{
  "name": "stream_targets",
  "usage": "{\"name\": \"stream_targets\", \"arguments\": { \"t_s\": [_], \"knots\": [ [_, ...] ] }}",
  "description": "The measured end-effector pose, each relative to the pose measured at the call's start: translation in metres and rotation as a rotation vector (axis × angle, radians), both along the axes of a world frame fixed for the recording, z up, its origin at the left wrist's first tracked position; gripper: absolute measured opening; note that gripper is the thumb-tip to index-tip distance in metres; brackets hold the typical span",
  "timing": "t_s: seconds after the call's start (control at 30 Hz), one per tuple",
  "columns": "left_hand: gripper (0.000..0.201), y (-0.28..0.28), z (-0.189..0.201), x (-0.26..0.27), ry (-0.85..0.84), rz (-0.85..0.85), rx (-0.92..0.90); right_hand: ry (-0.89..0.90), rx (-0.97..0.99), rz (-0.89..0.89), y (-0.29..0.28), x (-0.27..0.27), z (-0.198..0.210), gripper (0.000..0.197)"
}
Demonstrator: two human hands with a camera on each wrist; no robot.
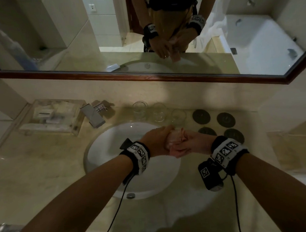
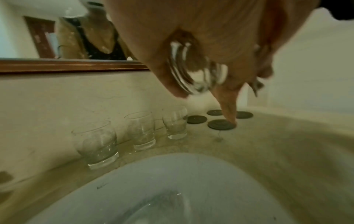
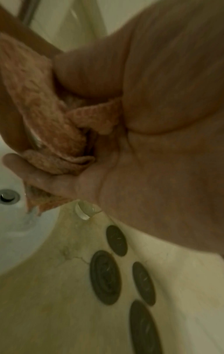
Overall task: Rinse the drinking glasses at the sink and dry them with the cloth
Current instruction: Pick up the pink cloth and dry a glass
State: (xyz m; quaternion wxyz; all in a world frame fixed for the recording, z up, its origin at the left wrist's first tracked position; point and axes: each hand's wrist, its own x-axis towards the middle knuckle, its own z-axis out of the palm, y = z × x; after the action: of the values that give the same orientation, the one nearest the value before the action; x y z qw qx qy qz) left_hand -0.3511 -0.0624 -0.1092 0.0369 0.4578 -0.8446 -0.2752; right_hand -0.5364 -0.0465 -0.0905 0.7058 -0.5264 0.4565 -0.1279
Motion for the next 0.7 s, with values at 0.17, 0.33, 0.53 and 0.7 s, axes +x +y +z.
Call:
{"name": "stream_targets", "arguments": {
  "t_s": [0.17, 0.33, 0.53, 0.7],
  "knots": [
    [0.085, 0.003, -0.010, -0.002, 0.007, -0.010, -0.213, -0.080, 0.053, -0.147, -0.003, 0.001, -0.003, 0.041],
    [0.077, -0.010, 0.006, 0.008, 0.088, 0.005, 0.203, -0.016, -0.032, -0.014, 0.000, -0.003, 0.000, 0.045],
    [0.069, -0.010, 0.005, 0.005, 0.042, 0.057, 0.146, 0.021, -0.056, 0.005, -0.007, -0.001, 0.002, 0.038],
    [0.080, 0.001, -0.013, 0.004, 0.005, 0.039, -0.197, -0.017, -0.074, -0.083, -0.005, 0.001, 0.005, 0.036]
  ]
}}
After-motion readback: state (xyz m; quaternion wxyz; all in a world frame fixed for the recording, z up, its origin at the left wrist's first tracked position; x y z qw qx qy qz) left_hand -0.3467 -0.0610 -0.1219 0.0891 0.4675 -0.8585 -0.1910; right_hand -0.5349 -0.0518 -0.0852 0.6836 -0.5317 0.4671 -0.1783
